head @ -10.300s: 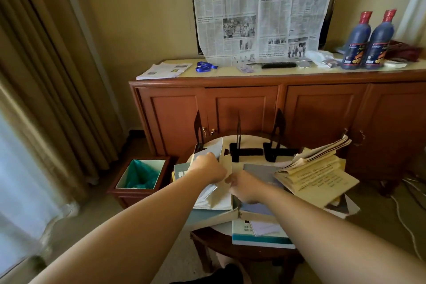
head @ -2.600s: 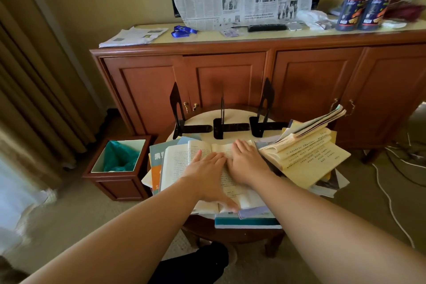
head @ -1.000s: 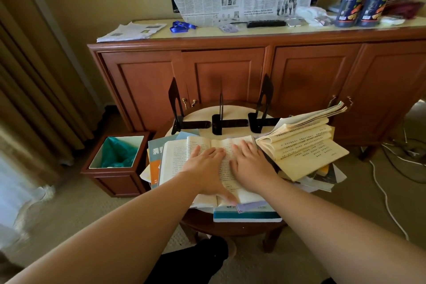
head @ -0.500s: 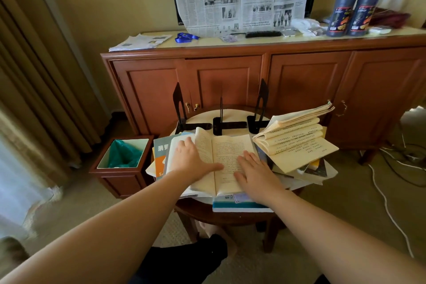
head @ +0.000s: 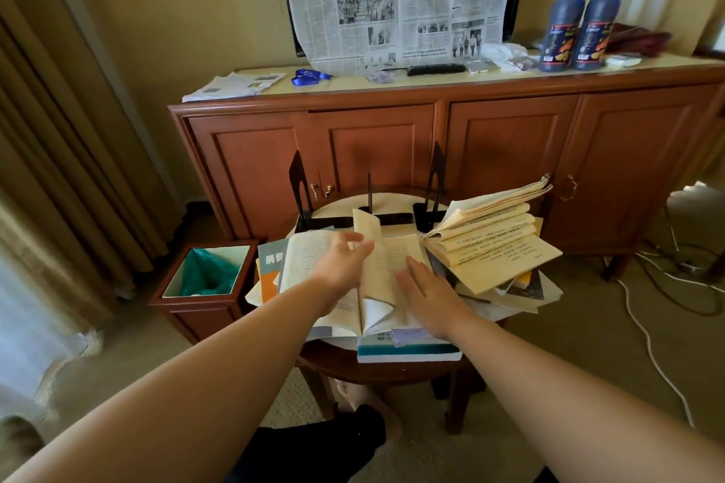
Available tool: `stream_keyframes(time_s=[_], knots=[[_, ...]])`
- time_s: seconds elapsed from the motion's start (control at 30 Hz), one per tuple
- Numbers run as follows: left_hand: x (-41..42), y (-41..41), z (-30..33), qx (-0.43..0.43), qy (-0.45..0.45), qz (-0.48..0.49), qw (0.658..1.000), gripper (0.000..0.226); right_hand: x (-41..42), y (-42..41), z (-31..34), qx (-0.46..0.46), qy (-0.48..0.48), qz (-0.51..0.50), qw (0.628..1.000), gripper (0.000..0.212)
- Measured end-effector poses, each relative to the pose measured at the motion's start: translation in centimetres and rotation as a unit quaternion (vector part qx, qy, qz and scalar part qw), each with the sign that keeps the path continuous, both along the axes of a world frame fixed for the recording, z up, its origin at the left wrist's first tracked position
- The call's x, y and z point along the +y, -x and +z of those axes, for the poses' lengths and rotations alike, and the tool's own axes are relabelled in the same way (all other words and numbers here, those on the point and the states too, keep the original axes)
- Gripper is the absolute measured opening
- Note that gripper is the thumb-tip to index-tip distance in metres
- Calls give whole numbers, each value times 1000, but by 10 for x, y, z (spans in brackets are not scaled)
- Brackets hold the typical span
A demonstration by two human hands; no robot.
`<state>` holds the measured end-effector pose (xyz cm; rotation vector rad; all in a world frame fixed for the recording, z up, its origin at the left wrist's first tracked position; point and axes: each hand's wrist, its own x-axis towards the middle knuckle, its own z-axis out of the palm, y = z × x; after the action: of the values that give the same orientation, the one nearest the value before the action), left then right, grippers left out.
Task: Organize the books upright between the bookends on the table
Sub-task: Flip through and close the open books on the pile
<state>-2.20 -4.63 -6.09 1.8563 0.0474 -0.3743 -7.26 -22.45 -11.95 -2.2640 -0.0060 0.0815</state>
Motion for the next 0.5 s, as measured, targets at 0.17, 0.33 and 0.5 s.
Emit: stream_keyframes(time_s=[0.17, 0.33, 0.5], knots=[[-8, 3, -2, -33, -148, -163, 975, 49, -6, 2, 12, 11, -13, -1, 1000, 95], [-1, -10, -13, -152, -371, -298, 866, 57, -14, -2, 19, -82, 8, -42, 996, 72], [3, -29, -25, -208, -454, -298, 814, 57, -21, -3, 27, -87, 346, 87, 930, 31]])
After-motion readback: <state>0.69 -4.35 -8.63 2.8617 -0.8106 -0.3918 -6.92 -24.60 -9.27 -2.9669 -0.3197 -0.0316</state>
